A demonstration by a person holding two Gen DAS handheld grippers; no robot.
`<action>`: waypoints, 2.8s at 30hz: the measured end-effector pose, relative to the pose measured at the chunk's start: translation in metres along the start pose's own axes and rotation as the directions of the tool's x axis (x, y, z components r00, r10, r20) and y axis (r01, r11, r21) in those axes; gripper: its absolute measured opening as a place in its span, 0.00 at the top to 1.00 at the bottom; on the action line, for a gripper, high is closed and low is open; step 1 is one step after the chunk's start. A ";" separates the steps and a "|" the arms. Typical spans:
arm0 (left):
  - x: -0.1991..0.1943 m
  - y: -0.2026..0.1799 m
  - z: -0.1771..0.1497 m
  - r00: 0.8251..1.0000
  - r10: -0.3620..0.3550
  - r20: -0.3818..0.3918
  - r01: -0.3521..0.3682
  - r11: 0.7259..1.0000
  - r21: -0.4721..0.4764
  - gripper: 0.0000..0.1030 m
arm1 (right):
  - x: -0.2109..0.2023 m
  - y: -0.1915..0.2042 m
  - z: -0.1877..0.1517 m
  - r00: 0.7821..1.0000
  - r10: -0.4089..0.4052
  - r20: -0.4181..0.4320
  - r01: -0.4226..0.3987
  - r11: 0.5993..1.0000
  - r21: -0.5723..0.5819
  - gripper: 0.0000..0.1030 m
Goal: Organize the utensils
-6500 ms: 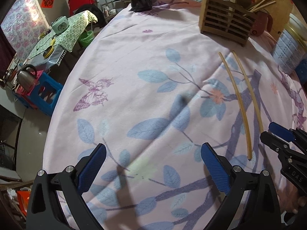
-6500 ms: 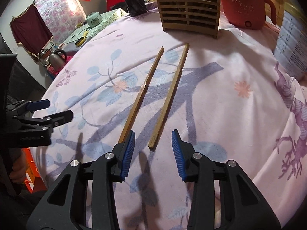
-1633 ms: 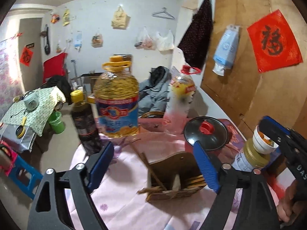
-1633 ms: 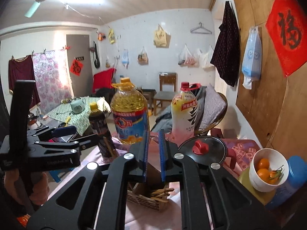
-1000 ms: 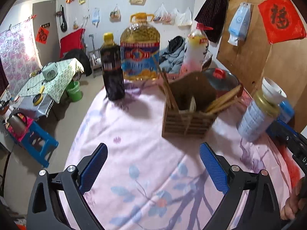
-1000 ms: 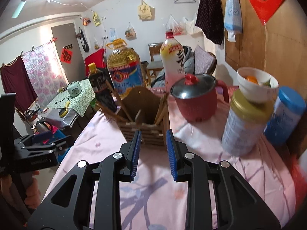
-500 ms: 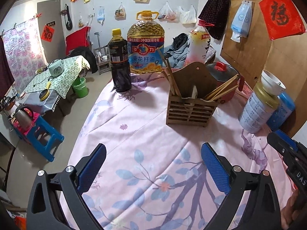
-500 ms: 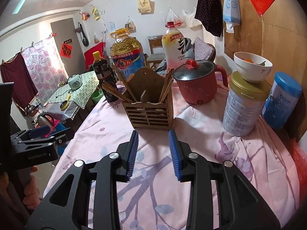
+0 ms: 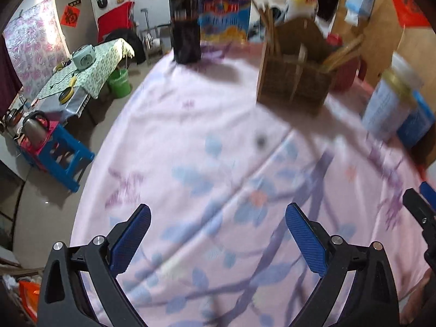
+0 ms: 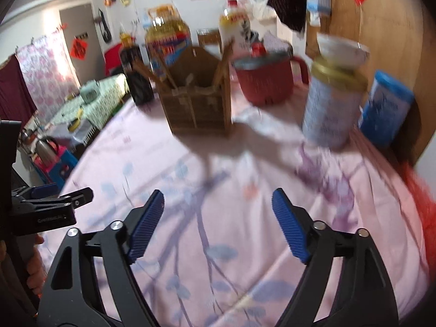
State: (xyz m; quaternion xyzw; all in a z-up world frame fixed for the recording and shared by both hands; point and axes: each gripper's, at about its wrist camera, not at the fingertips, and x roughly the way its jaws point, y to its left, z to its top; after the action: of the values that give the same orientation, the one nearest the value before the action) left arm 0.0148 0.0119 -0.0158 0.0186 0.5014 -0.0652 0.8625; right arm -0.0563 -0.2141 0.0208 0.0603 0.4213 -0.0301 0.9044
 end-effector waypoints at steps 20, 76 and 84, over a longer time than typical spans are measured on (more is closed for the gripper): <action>0.046 -0.024 -0.074 0.975 0.065 -0.210 -0.039 0.991 0.126 0.06 | 0.064 0.004 -0.059 0.957 0.029 -0.287 -0.047 0.997 -0.054 0.07; -0.080 -0.031 0.049 0.939 0.039 0.343 -0.046 0.999 0.013 0.06 | -0.036 0.031 0.063 0.971 -0.085 0.225 0.089 0.996 -0.010 0.06; -0.077 -0.028 0.051 0.942 0.044 0.332 -0.048 0.999 0.003 0.06 | -0.036 0.031 0.066 0.971 -0.082 0.225 0.086 0.996 -0.008 0.06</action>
State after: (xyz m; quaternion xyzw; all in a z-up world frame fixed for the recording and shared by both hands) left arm 0.0176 -0.0138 0.0775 0.0237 0.3482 -0.0501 0.9358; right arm -0.0262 -0.1923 0.0923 0.0307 0.3186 -0.0713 0.9447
